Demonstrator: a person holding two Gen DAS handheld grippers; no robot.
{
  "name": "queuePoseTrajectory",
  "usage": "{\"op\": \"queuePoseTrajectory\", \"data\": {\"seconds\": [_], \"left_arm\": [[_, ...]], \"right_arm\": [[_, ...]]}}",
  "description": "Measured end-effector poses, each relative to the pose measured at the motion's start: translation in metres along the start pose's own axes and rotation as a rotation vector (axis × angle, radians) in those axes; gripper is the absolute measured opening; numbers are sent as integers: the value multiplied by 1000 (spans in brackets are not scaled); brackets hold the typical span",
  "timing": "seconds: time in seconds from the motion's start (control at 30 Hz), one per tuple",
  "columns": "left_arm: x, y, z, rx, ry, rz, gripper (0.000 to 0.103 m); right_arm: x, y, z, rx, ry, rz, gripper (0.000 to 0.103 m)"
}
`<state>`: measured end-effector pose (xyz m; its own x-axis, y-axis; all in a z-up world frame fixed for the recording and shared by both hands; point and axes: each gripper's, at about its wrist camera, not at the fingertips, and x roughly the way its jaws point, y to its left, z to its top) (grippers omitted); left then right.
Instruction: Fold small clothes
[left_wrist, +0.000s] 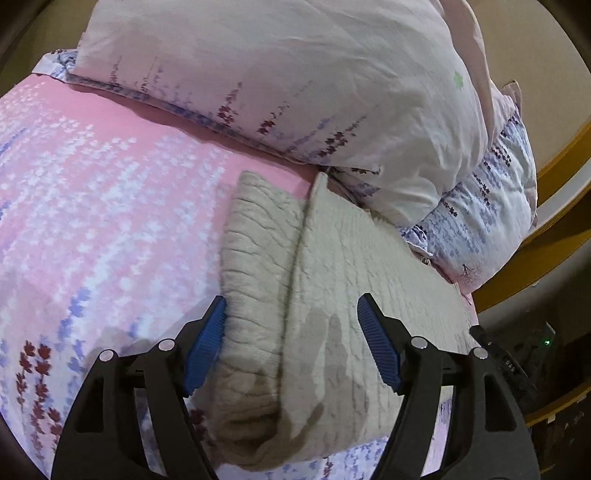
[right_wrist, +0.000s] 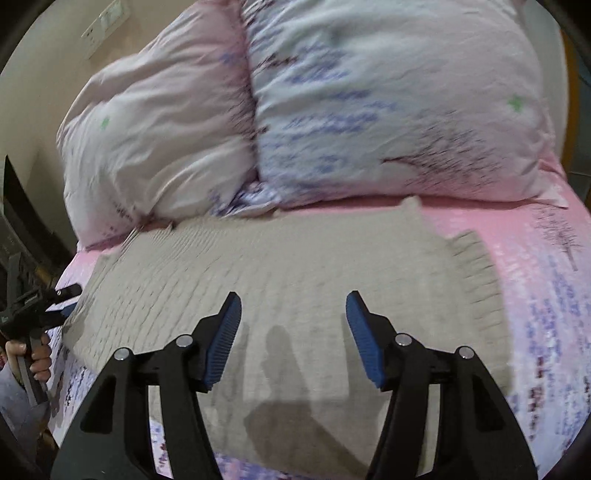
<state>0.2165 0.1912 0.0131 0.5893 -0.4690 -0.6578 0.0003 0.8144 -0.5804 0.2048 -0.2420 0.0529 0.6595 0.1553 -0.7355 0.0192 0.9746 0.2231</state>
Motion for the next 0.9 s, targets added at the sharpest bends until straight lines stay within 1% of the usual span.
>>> {"op": "queuePoseTrajectory", "data": {"seconds": [0.1, 0.17, 0.23, 0.3, 0.4, 0.57, 0.6, 0.63, 0.7, 0.73, 0.8, 0.9], "left_arm": [[4, -6, 0, 19, -5, 27, 72], [5, -5, 0, 2, -14, 37, 64], [7, -2, 0, -27, -18, 42, 46], [9, 0, -1, -36, -17, 44, 40], [11, -5, -1, -15, -12, 75, 40], [18, -22, -2, 59, 6, 161, 40], [20, -24, -2, 65, 10, 169, 36], [23, -25, -2, 63, 32, 155, 25], [25, -29, -3, 55, 37, 152, 22], [25, -31, -2, 50, 35, 138, 21], [20, -38, 1, 27, 20, 79, 21], [11, -59, 7, 33, -5, 4, 20]], "right_arm": [[9, 14, -3, -50, 26, -16, 59], [17, 22, -5, -81, 50, -47, 62], [25, 27, -8, -105, 71, -81, 67], [27, 31, -12, -130, 67, -95, 72], [30, 37, -12, -152, 67, -116, 74], [29, 34, -11, -138, 66, -101, 74], [28, 34, -11, -138, 66, -100, 74], [28, 34, -11, -137, 66, -99, 74], [27, 33, -11, -133, 67, -91, 74], [26, 33, -11, -130, 68, -84, 74], [21, 32, -11, -125, 68, -69, 74], [12, 29, -13, -108, 59, -41, 74]]}}
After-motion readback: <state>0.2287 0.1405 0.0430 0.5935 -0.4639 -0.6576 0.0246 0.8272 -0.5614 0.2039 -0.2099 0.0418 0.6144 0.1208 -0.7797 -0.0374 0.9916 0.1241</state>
